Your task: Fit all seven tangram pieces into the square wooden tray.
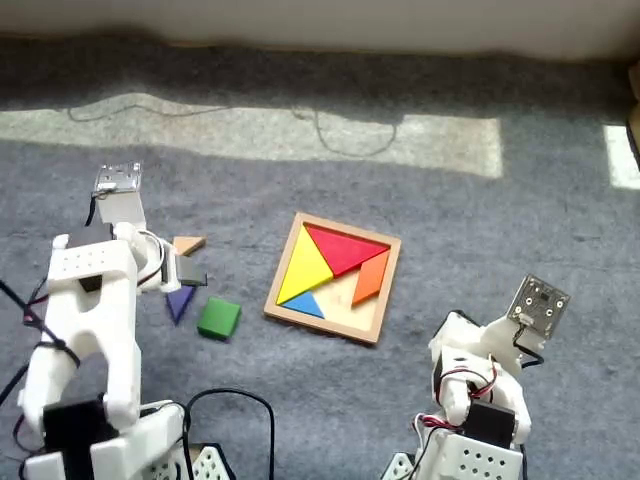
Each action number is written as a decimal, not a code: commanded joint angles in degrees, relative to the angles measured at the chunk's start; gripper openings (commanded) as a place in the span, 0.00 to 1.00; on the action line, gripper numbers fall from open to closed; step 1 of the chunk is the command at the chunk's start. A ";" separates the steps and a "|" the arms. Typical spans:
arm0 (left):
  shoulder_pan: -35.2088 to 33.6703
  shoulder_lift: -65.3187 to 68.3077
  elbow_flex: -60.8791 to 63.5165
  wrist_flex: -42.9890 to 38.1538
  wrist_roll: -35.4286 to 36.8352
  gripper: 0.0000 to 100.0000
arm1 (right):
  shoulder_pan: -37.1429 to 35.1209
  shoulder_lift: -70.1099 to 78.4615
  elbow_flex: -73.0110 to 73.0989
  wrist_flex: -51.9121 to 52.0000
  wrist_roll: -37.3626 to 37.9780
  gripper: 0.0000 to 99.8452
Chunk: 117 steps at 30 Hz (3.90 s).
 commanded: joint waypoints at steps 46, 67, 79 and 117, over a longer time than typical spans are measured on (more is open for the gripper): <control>6.81 26.77 -19.56 8.09 -0.88 0.16 | 0.48 -0.92 6.11 -1.71 0.70 0.01; 12.09 1.01 -7.78 8.88 -15.03 0.18 | 0.48 -0.92 6.11 -1.71 0.70 0.01; 1.10 1.36 -7.78 9.41 -46.68 0.29 | 0.48 -0.92 6.11 -1.71 0.70 0.01; 5.32 8.75 2.07 -6.68 -48.18 0.21 | 0.48 -0.92 6.11 -1.71 0.70 0.01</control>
